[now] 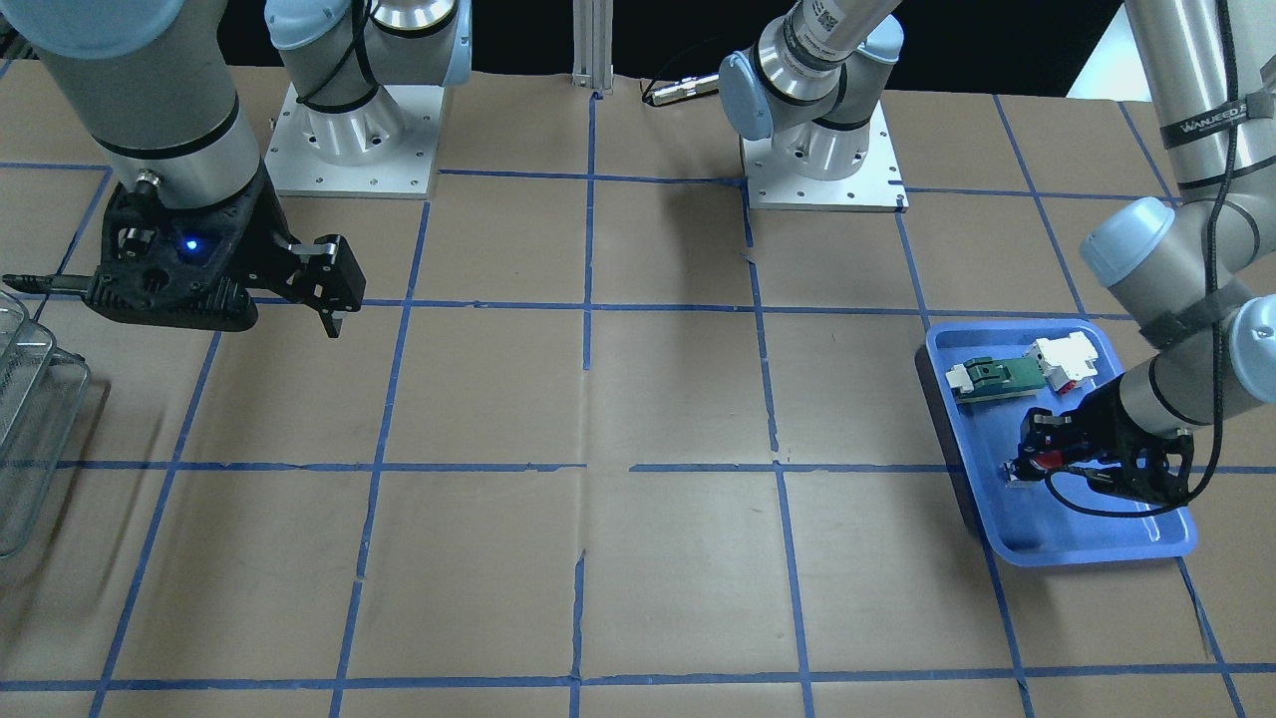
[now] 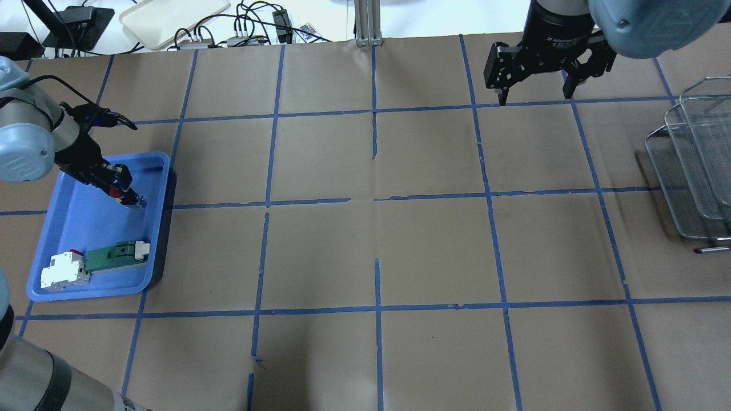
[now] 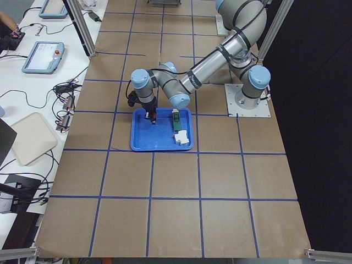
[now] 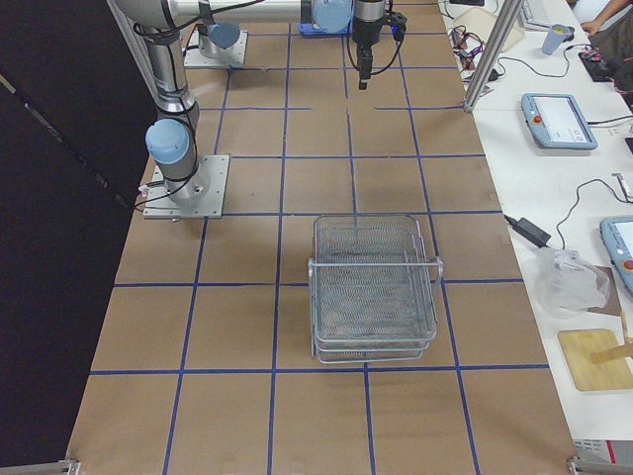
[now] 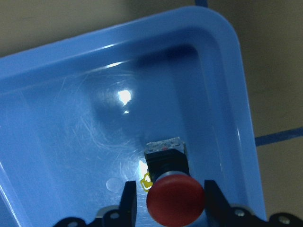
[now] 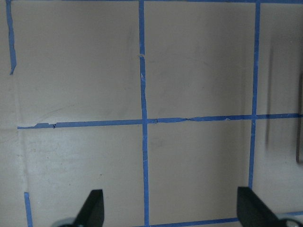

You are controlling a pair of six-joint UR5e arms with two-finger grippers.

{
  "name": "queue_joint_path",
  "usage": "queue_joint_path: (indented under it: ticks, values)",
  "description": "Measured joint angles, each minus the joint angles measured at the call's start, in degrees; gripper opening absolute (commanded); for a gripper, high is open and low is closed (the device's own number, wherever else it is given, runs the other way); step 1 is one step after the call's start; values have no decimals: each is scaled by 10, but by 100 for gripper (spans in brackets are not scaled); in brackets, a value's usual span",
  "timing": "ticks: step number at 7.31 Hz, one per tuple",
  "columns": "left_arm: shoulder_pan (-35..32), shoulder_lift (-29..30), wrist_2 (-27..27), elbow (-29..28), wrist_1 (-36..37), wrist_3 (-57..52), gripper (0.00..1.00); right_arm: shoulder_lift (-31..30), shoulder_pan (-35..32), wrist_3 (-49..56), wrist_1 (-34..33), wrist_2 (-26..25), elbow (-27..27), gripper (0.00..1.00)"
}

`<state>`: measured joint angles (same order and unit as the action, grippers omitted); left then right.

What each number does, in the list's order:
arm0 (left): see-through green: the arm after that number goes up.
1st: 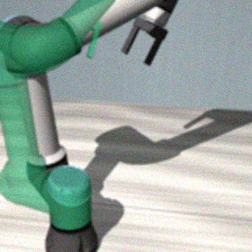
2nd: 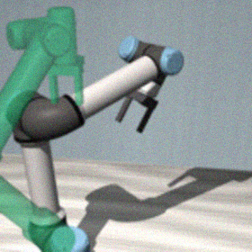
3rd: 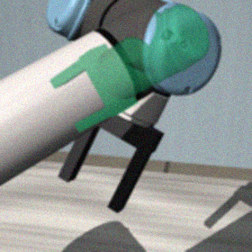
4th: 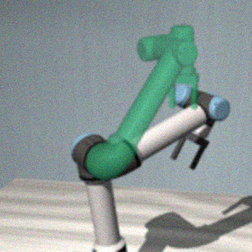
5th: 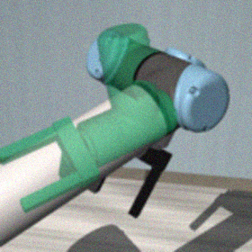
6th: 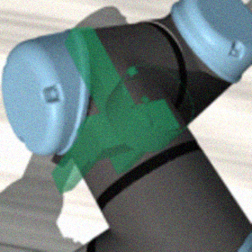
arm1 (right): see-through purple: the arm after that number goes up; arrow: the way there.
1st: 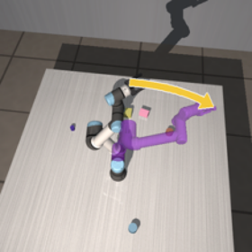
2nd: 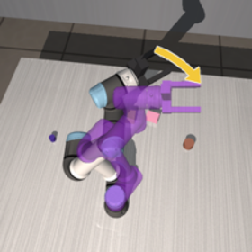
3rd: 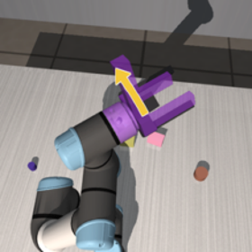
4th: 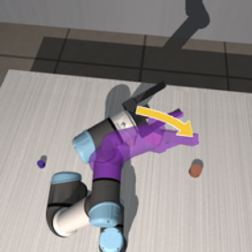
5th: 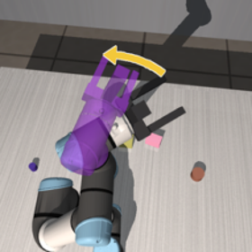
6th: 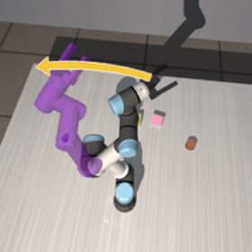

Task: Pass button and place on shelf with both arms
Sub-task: 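Lift the red button and carry it toward the right gripper while the right arm approaches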

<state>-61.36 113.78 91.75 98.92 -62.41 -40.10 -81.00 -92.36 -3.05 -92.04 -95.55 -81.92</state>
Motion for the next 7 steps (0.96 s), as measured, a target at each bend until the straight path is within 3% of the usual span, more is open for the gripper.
queue_joint_path:
  ticks: [3, 5, 7]
  values:
    - [-31, -26, -20, -8, -8, 37, 0, -3, -1, 6, -17, 11, -6, 100]
    - [-107, -50, -71, -6, -16, 169, 0, -13, 3, 4, -31, 14, -21, 100]
    - [-192, -51, -139, 4, -7, 341, 0, -11, 5, 7, -37, 56, -30, 100]
